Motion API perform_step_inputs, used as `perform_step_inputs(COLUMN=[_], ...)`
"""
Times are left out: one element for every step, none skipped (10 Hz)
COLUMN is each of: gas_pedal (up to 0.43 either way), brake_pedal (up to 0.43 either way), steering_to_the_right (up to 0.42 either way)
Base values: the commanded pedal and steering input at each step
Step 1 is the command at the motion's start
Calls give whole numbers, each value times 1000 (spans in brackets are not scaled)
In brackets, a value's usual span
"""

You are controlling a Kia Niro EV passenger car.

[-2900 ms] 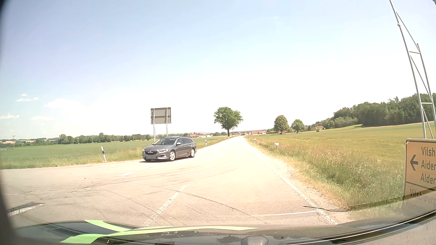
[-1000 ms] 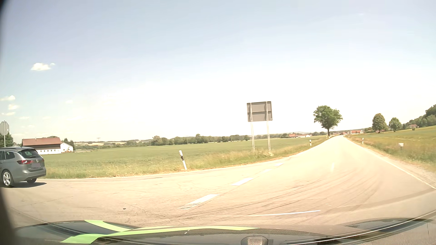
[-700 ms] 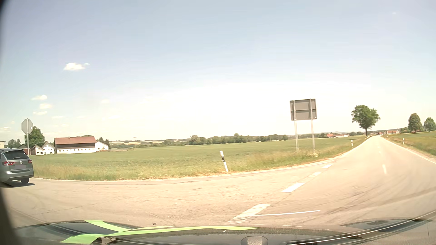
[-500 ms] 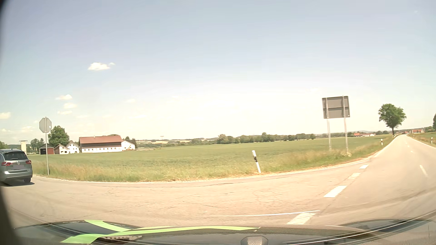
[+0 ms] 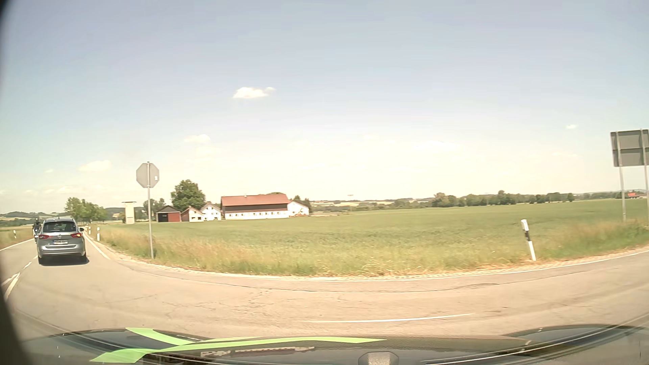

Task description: Follow the waypoints while adhering to traffic rules and regulations

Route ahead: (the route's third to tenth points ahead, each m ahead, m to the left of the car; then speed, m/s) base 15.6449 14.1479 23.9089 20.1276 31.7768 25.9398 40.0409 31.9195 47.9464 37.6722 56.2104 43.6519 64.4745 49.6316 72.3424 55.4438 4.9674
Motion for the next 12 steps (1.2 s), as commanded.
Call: perform_step_inputs(gas_pedal=[209, 209, 209, 209, 209, 209, 209, 209, 220, 220, 220, 220], brake_pedal=[0, 0, 0, 0, 0, 0, 0, 0, 0, 0, 0, 0], steering_to_the_right=[-492, -484, -473, -468, -462, -445, -406, -357, -323, -281, -241, -215])
